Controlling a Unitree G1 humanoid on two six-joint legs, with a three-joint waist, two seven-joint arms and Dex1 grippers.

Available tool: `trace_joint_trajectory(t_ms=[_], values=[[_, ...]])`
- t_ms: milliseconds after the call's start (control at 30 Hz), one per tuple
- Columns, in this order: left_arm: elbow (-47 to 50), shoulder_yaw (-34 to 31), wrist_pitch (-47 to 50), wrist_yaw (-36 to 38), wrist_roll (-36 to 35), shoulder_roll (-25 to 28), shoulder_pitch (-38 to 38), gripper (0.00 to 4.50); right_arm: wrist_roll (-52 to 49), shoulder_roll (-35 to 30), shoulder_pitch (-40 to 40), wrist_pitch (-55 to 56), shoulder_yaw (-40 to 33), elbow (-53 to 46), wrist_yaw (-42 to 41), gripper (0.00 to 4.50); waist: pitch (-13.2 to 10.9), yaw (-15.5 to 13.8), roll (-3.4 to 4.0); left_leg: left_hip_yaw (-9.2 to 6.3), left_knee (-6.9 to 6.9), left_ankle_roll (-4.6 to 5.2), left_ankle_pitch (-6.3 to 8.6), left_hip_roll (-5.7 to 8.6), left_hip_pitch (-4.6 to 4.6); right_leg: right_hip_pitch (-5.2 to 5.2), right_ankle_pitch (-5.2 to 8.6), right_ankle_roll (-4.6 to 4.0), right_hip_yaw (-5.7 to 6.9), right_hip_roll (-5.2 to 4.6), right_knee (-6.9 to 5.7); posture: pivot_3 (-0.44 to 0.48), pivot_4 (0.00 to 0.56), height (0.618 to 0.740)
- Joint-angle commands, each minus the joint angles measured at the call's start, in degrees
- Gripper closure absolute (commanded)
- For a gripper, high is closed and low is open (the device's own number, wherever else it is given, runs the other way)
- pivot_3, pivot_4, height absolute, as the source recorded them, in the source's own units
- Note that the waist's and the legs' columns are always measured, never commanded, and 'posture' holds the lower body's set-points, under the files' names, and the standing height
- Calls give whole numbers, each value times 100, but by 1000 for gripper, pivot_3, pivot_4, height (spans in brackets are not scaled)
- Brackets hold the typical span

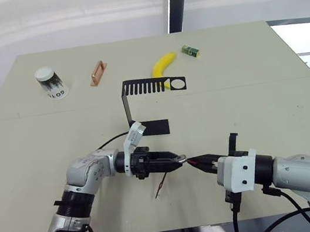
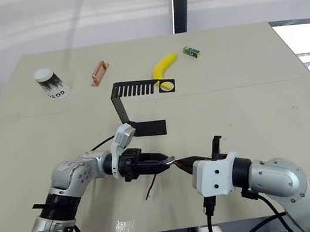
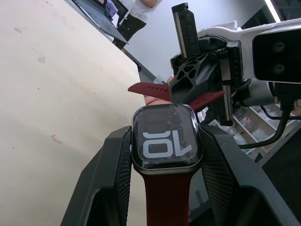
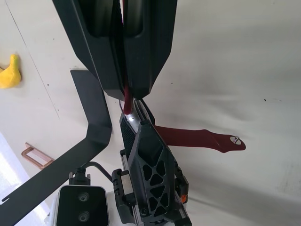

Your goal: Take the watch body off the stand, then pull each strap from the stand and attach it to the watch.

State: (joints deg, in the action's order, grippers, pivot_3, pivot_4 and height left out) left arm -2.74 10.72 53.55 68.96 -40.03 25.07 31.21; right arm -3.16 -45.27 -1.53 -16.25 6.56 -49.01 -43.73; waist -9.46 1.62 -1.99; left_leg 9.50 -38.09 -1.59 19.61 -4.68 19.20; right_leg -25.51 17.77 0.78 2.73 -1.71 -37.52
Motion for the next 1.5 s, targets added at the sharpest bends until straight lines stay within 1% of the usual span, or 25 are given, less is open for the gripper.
trace_joint_trajectory(t_ms=[33, 1200, 1500], values=[[207, -9, -86, 27, -32, -39, 10, 2896, 34, 17, 2, 109, 20, -54, -9, 4500, 0, 0, 0, 0, 0, 0, 0, 0, 0, 0, 0, 0, 0, 0, 0, 0, 150, 729], [247, 112, -199, 7, 195, -44, -51, 2896, 300, 231, 419, 11, 446, 33, 6, 4500, 0, 1, 0, 0, 0, 0, 0, 0, 0, 0, 0, 0, 0, 0, 0, 0, 150, 729], [655, 154, 90, -291, 61, -189, -58, 2896, 435, 267, 594, -118, 536, 68, 7, 4500, 0, 0, 0, 0, 0, 0, 0, 0, 1, 0, 0, 0, 0, -1, 0, 0, 150, 729]])
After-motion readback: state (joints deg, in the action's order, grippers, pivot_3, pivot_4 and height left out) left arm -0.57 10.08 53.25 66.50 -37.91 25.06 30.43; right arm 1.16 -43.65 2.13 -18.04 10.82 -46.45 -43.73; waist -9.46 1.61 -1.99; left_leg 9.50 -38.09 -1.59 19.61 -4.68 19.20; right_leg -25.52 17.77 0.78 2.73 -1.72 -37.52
